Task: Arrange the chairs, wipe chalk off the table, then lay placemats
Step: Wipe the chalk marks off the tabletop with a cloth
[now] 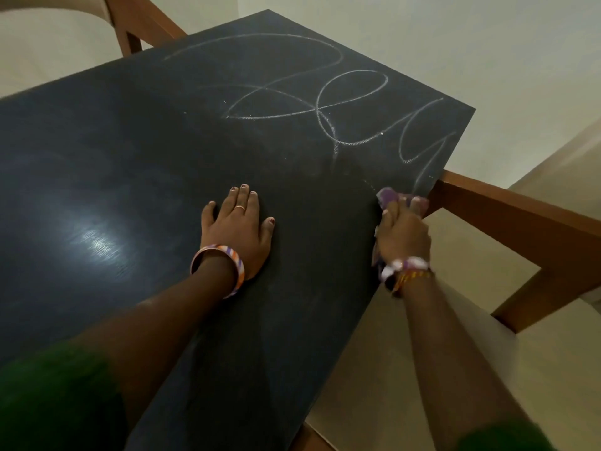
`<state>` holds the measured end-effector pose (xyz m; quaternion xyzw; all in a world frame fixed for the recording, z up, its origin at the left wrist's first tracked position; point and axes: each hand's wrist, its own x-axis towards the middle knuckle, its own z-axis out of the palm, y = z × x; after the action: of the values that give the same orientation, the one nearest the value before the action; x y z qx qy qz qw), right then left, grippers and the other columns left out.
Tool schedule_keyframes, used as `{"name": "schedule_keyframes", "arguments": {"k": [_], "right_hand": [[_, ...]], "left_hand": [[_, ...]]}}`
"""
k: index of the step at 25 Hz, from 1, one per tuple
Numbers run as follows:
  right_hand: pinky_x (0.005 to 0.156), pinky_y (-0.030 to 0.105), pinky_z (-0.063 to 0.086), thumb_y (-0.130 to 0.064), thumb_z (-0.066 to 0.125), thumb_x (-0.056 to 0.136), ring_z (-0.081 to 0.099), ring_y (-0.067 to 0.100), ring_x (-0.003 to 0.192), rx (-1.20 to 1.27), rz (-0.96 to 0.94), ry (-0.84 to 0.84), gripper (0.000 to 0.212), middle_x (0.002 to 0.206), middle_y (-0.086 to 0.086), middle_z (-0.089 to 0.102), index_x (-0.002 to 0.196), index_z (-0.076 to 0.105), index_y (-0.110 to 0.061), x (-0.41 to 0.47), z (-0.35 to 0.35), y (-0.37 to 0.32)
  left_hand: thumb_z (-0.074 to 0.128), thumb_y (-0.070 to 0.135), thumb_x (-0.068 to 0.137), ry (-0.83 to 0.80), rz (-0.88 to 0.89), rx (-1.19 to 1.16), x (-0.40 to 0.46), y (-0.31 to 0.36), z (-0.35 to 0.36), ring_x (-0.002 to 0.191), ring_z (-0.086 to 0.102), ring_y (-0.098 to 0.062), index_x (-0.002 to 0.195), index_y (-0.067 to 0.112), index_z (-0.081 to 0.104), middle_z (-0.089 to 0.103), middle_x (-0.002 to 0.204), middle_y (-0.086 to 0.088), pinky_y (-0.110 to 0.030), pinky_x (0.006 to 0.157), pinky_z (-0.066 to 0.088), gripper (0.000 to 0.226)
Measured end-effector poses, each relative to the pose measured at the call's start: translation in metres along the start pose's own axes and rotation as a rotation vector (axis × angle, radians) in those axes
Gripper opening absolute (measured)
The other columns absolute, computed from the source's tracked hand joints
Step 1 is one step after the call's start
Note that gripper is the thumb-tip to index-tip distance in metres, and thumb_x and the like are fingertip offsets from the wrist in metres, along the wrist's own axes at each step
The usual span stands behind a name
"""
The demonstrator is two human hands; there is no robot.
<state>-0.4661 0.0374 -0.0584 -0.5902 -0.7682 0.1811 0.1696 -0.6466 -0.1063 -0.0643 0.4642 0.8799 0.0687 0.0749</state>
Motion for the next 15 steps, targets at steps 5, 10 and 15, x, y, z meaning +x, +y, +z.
{"name": "schedule_keyframes", "arguments": {"k": [5,10,15], "right_hand": [[0.098,0.03,0.041,-0.025,0.037,0.101,0.049,0.028,0.125,0.261,0.089,0.021,0.045,0.146,0.01,0.04,0.145,0.031,-0.016,-0.012,-0.003,0.008],[0.105,0.032,0.035,-0.023,0.036,0.101,0.038,0.028,0.135,0.098,-0.015,0.001,0.043,0.155,0.007,0.023,0.144,0.034,-0.015,-0.033,0.006,0.005],[0.108,0.037,0.034,-0.024,0.036,0.101,0.038,0.03,0.134,0.333,0.154,0.027,0.046,0.156,0.007,0.022,0.146,0.029,-0.015,0.023,0.001,0.007]], "left_hand": [[0.023,0.046,0.097,0.013,0.006,0.003,0.001,-0.001,0.002,0.145,0.006,-0.017,0.148,0.014,0.014,0.009,0.157,-0.004,-0.042,0.116,0.004,0.061],[0.024,0.046,0.097,0.01,0.006,0.003,0.0,0.0,0.001,0.144,0.006,-0.017,0.148,0.014,0.015,0.009,0.157,-0.004,-0.043,0.115,0.004,0.061],[0.025,0.046,0.097,0.017,0.009,0.007,0.001,0.0,0.002,0.144,0.007,-0.018,0.148,0.014,0.015,0.01,0.157,-0.004,-0.043,0.115,0.005,0.061]]}}
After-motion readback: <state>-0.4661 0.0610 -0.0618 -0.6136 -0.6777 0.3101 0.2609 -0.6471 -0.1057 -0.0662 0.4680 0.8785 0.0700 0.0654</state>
